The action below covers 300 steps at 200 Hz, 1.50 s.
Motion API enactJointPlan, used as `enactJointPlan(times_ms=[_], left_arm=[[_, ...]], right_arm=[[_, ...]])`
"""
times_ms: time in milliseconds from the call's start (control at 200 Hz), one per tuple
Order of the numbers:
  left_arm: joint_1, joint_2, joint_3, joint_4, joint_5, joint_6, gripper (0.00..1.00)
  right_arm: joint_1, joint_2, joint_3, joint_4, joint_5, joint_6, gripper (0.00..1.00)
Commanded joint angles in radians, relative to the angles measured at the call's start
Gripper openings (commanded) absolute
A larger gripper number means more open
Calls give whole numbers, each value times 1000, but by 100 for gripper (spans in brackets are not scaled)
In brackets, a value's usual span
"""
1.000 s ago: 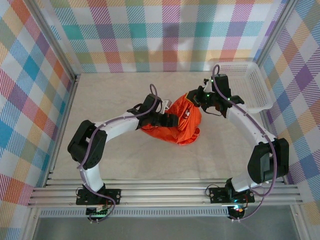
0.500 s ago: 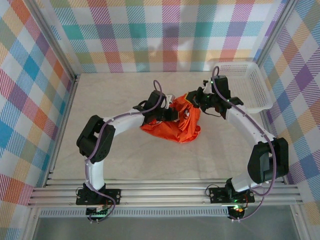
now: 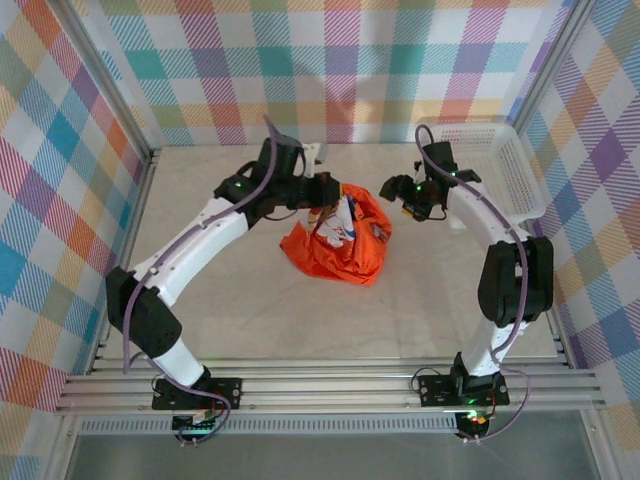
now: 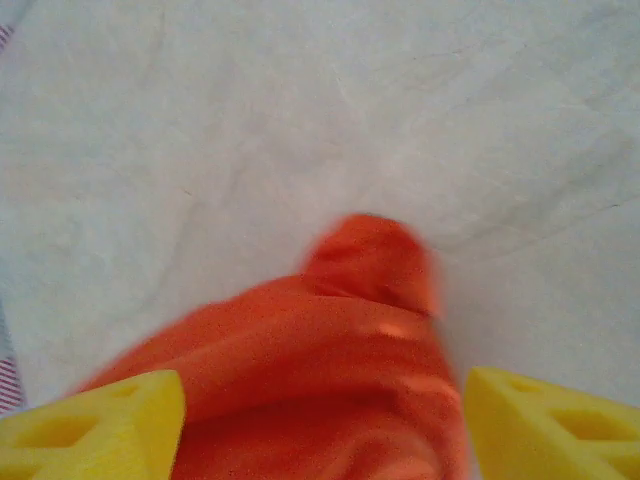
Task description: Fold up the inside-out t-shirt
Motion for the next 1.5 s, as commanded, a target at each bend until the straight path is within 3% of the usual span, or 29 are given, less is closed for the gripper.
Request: enactJointPlan(times_ms=[0, 235, 390, 490, 570, 615, 690, 715, 895, 1040, 1145, 1300, 1420, 1495], left_arm=[[43, 49, 5, -73, 46, -97, 0], [53, 127, 49, -75, 73, -131, 0], [53, 130, 58, -89, 75, -125, 0], [55, 119, 58, -107, 66, -116, 0], [58, 102, 53, -120, 61, -105, 0], [61, 92, 51, -127, 60, -100, 0], [76, 82, 56, -150, 64, -84, 0], [86, 79, 63, -163, 66, -77, 0], [245, 36, 111, -276, 105, -11, 0], [423, 21, 109, -271, 156, -38, 0], [477, 35, 92, -250, 165, -54, 0], [454, 61, -1, -164, 158, -92, 0], [343, 55, -65, -101, 150, -37, 0], [240, 43, -129, 1, 173, -17, 30]], right_arm=[[69, -151, -62, -78, 63, -59, 79], [279, -319, -362, 162, 52, 68, 77], [342, -201, -355, 264, 70, 59, 77], [332, -94, -298, 296, 153, -12, 77], [288, -10, -240, 326, 114, -36, 75], [273, 29, -211, 351, 75, -45, 62], [264, 80, -142, 319, 30, -65, 11], [261, 85, -113, 283, 22, -76, 0], [183, -129, -46, 31, -1, -168, 0], [42, -338, -54, -49, -146, -175, 0], [-41, -438, -85, -21, -306, -130, 0], [-67, -423, -171, 118, -479, -30, 0], [-67, -349, -225, 169, -499, -12, 0], [-70, -316, -240, 174, -492, -20, 0]])
